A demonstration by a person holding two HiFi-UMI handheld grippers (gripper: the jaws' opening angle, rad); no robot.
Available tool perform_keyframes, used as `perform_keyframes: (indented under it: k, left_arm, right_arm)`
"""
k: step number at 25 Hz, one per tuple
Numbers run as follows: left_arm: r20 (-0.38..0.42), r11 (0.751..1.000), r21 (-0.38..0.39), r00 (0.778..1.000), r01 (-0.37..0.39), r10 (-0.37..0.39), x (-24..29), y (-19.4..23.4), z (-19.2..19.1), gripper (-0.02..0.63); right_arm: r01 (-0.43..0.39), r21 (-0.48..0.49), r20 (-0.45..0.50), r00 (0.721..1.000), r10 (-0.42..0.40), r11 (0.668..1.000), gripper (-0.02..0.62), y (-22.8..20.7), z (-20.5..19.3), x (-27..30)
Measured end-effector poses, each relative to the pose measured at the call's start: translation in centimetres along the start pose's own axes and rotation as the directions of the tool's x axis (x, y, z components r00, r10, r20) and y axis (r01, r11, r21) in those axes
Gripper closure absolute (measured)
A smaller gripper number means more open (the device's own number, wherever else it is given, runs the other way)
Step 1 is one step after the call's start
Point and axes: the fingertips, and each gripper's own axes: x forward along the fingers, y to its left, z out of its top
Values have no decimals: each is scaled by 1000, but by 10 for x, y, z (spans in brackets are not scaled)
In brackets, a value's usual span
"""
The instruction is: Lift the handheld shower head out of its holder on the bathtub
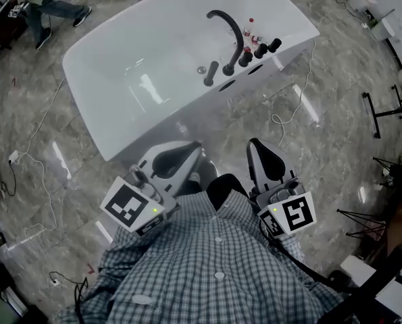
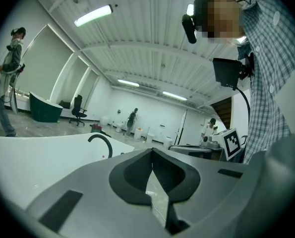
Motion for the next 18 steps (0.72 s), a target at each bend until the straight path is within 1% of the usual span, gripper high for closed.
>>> perform_keyframes:
  k: [4,6,13,18]
  left_arm:
    - [20,1000,-6,1000,24,-24,10,10,3,597]
    - [20,1000,-10,1000,21,-21,16,16,2,597]
    - [6,999,-42,999,-31,31,47,44,2,597]
    - [5,996,-57,998,-65,65,88,75,12,597]
  right_arm:
    - [10,10,-17,1000,-10,1000,578,-11,-1,11]
    - [8,14,-26,1000,-8,1000,578,-19,-3,17]
    - [-28,39,-38,999,29,999,578,-52,-8,49]
    - [-87,27,-53,995,89,996,578,-88,0,84]
